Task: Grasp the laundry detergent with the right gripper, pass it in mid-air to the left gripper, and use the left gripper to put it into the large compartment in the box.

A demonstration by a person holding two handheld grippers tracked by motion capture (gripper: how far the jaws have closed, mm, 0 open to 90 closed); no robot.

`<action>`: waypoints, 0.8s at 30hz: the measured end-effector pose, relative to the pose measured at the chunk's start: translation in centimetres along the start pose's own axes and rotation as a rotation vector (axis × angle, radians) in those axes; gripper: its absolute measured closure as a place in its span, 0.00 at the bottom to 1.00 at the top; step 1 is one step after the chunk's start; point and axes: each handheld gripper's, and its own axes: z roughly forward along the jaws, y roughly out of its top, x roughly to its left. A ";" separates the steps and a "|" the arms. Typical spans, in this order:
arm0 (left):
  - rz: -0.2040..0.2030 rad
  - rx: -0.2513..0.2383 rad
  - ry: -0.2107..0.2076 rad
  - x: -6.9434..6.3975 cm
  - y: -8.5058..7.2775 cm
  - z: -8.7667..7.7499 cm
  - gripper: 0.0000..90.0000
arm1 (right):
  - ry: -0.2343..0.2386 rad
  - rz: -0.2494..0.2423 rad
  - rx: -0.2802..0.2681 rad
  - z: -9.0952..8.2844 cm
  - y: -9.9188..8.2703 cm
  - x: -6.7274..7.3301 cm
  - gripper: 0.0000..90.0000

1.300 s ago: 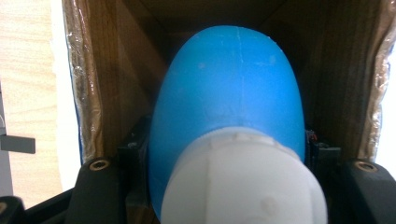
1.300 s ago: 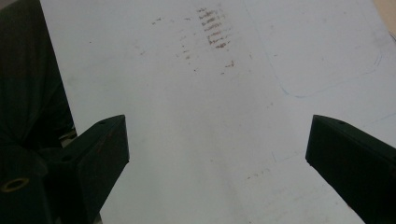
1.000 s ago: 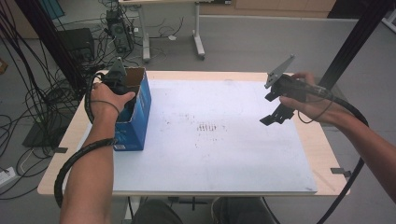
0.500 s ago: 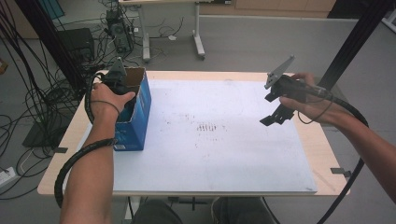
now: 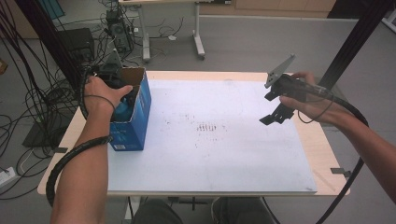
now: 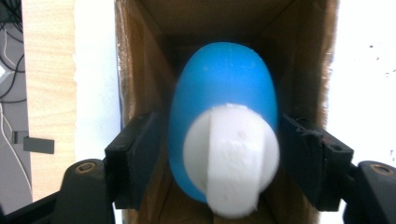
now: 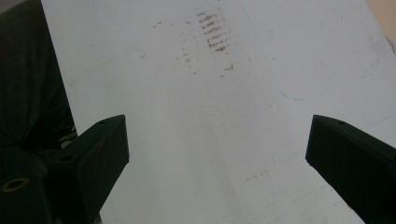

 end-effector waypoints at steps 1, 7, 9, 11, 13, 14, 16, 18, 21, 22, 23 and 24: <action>0.002 -0.003 0.002 0.0 -0.1 -0.3 0.33 | -0.001 0.000 0.000 0.0 0.0 0.0 0.07; 0.018 -0.030 0.013 -0.3 -0.5 -2.2 0.30 | -0.002 0.006 -0.002 -0.1 0.0 0.0 0.07; 0.027 -0.049 0.012 -0.5 -0.6 -3.1 0.30 | -0.003 0.009 -0.001 0.0 0.0 -0.1 0.07; 0.031 -0.058 0.012 -0.7 -0.7 -3.8 0.28 | -0.004 0.013 -0.002 0.0 0.0 -0.2 0.07; 0.042 -0.066 0.011 -1.1 -0.7 -4.5 0.27 | -0.005 0.017 0.001 0.0 -0.1 -0.3 0.07; 0.045 -0.066 0.013 -1.3 -0.8 -4.8 0.26 | -0.006 0.020 0.003 0.1 -0.1 -0.4 0.07; 0.064 -0.068 0.013 -2.1 -0.8 -5.2 0.25 | -0.008 0.030 0.006 0.1 -0.3 -0.6 0.07; 0.081 -0.072 0.005 -3.0 -0.8 -5.5 0.24 | -0.010 0.040 0.008 0.2 -0.5 -0.9 0.07; 0.104 -0.075 -0.014 -4.4 -0.7 -5.8 0.22 | -0.013 0.049 0.016 0.3 -0.8 -1.2 0.07; 0.115 -0.070 -0.024 -5.0 -0.6 -5.9 0.20 | -0.014 0.054 0.016 0.3 -0.8 -1.3 0.07; 0.120 -0.070 -0.027 -5.3 -0.6 -6.0 0.19 | -0.014 0.056 0.018 0.3 -0.9 -1.4 0.07; 0.126 -0.075 -0.034 -5.8 -0.5 -6.1 0.19 | -0.015 0.053 0.023 0.3 -0.9 -1.5 0.07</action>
